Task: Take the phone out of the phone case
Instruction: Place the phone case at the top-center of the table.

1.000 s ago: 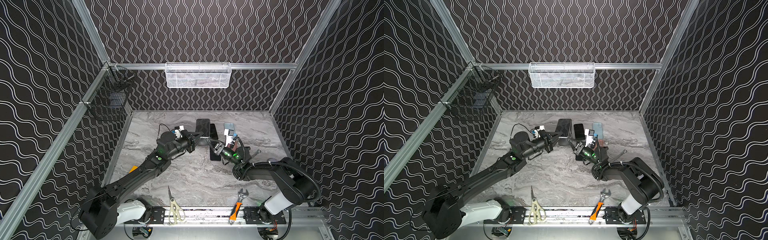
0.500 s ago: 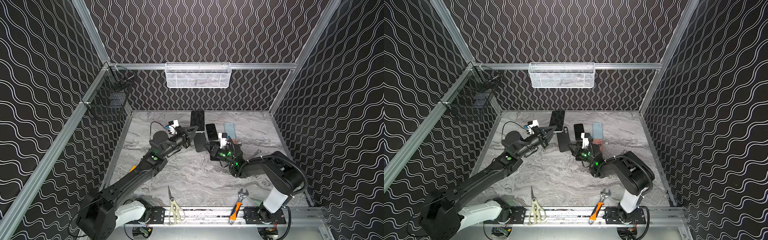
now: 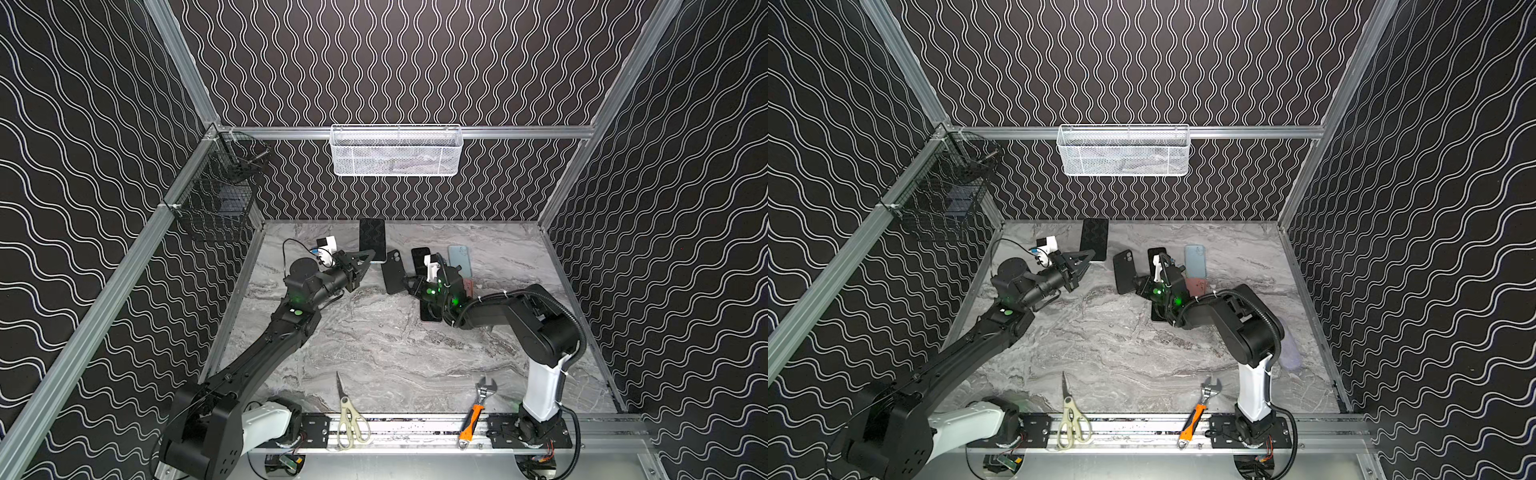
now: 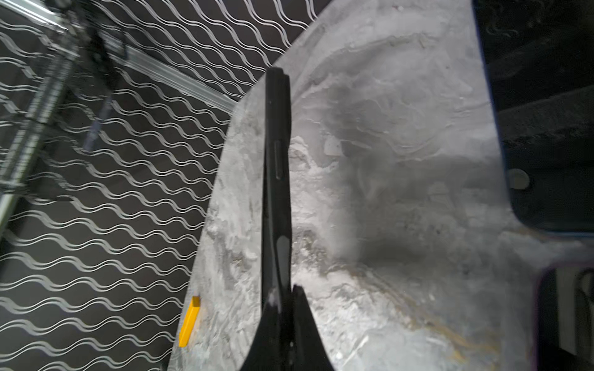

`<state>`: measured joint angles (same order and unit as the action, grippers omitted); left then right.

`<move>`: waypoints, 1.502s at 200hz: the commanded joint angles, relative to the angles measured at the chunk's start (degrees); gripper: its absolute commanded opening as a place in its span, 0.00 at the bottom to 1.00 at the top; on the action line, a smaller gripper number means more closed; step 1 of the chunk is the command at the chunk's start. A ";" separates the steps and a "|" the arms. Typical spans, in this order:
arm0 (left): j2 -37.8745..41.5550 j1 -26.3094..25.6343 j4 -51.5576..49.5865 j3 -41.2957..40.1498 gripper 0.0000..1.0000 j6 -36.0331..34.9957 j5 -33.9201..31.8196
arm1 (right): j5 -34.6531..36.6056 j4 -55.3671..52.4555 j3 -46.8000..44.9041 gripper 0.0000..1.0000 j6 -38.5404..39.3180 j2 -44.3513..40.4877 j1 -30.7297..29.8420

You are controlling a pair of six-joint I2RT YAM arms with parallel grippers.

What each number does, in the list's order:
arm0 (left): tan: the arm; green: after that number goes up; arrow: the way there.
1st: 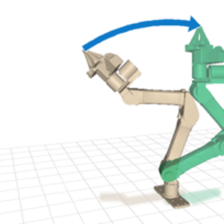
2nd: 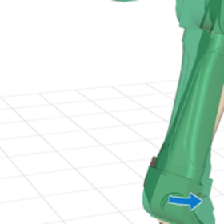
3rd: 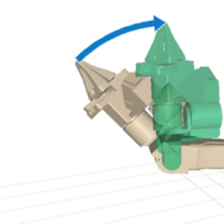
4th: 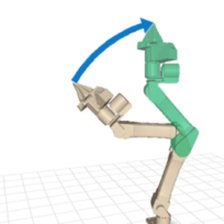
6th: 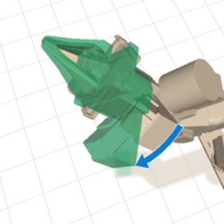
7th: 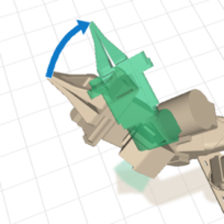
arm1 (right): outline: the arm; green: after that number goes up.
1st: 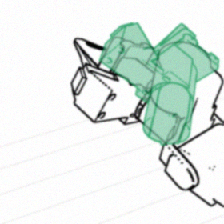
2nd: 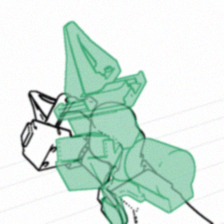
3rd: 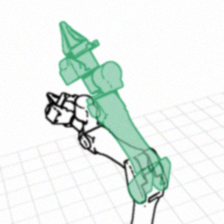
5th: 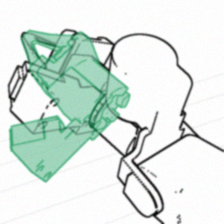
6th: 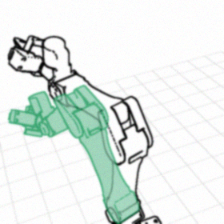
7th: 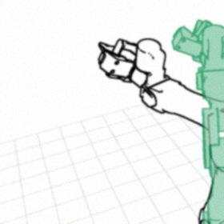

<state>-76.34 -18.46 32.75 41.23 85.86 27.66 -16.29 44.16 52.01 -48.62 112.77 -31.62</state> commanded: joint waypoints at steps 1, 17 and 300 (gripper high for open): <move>0.59 1.93 3.83 0.01 0.00 -5.14 2.46 | 2.00 -4.52 2.96 0.00 -0.07 1.93 0.55; 0.31 3.50 3.81 0.01 0.00 -7.43 3.16 | 2.76 -6.57 4.76 0.00 -0.38 3.76 0.76; -11.73 7.33 3.81 0.37 0.00 -21.07 2.73 | 15.08 -24.36 12.76 0.54 13.21 -1.79 2.33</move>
<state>-86.85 -11.33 32.95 41.54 68.34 30.83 -4.69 21.65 64.95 -38.96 113.25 -29.23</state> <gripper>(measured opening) 0.106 0.535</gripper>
